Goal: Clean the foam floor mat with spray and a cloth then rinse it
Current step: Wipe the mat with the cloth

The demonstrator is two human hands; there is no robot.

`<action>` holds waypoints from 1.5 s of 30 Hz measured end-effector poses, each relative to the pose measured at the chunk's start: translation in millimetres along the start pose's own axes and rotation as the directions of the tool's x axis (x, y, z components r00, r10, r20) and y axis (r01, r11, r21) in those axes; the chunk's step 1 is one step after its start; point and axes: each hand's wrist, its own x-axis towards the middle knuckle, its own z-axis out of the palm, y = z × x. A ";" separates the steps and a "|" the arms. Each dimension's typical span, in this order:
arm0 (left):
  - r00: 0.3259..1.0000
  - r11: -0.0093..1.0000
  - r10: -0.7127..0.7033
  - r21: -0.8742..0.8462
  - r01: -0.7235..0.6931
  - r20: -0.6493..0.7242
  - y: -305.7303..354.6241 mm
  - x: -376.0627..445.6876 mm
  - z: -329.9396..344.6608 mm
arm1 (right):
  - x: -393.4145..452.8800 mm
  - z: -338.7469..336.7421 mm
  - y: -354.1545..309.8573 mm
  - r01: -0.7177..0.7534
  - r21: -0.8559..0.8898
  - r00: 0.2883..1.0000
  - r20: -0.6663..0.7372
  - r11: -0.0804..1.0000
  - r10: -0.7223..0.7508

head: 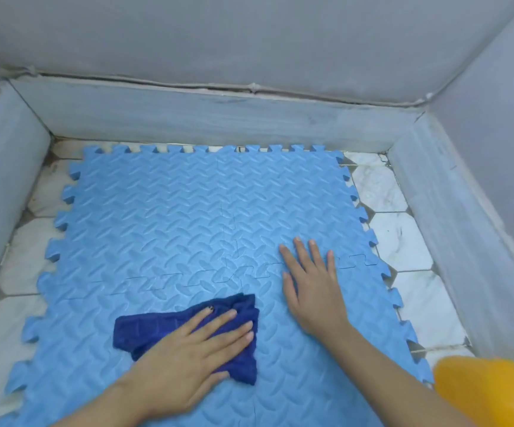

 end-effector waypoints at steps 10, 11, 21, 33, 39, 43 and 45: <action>0.595 0.580 -0.803 -0.288 0.762 -0.043 -200.6 51.8 -31.8 | 2.4 -1.2 -6.7 -0.024 0.124 0.999 -0.025 0.992 0.027; 0.646 0.630 -0.762 -0.280 0.725 -0.040 -185.5 57.6 -32.6 | 6.7 -5.7 1.5 0.000 0.174 1.000 -0.015 0.985 0.003; 0.982 0.983 -0.169 -0.090 0.161 -0.090 -72.3 156.7 -17.7 | 41.6 -12.8 48.5 -0.222 0.085 0.967 -0.108 0.971 0.231; 0.727 0.750 -0.661 -0.182 0.636 -0.183 -203.7 209.4 -34.3 | 43.2 -12.3 50.3 -0.235 0.041 0.966 -0.097 0.971 0.238; 0.744 0.762 -0.647 -0.154 0.628 -0.166 -214.8 212.2 -36.3 | 43.1 -12.3 50.0 -0.234 0.057 0.965 -0.108 0.971 0.239; 0.747 0.766 -0.643 -0.150 0.625 -0.168 -212.9 212.7 -34.0 | 42.3 -12.2 49.8 -0.235 0.061 0.965 -0.109 0.970 0.240; 0.739 0.758 -0.652 -0.180 0.627 -0.171 -195.2 209.9 -35.3 | 41.9 -11.6 50.1 -0.231 0.064 0.965 -0.113 0.971 0.237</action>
